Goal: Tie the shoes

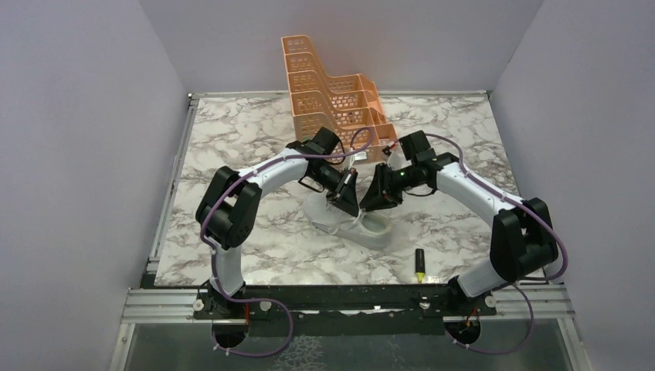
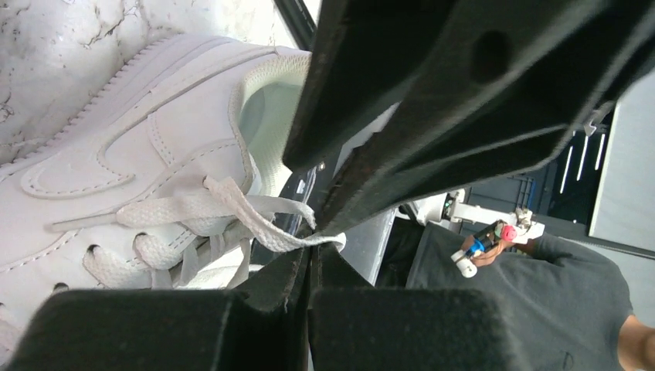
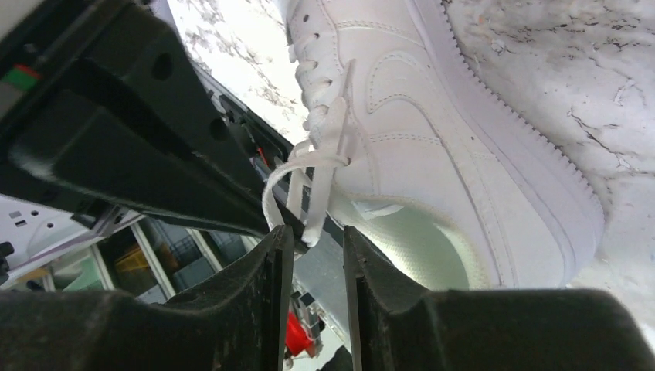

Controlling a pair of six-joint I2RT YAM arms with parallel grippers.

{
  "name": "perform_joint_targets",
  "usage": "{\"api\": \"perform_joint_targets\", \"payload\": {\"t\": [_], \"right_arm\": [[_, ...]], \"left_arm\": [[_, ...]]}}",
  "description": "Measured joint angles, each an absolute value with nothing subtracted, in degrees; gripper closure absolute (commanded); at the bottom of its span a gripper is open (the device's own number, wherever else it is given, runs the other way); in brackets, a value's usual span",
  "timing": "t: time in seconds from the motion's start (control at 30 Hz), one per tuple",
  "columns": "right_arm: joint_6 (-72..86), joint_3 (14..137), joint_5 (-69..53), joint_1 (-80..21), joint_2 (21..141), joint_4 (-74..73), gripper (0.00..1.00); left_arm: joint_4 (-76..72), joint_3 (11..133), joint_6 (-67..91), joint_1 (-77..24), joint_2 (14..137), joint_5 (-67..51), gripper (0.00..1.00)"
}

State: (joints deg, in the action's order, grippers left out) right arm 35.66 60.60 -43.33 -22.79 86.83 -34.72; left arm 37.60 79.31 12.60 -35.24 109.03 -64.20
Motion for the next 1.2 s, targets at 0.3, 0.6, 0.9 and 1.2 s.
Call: {"api": "perform_joint_targets", "payload": {"t": [0.3,0.6,0.9,1.2], "right_arm": [[38.0,57.5,-46.8,-22.7,89.2,-30.1,0.62],[40.5,56.3,-47.9,-22.8,89.7,-26.2,0.65],[42.1,55.8,-49.8,-23.4,90.4,-23.6,0.97],[38.3,61.2,-42.6,-23.8,90.2,-33.9,0.99]], "left_arm": [[37.6,79.4,12.6,-35.1,109.0,-64.9,1.0],[37.8,79.4,12.9,-34.9,109.0,-65.6,1.0],[37.9,79.4,13.3,-35.0,109.0,-66.1,0.96],[37.0,78.3,15.6,-34.2,106.8,-60.5,0.45]]}}
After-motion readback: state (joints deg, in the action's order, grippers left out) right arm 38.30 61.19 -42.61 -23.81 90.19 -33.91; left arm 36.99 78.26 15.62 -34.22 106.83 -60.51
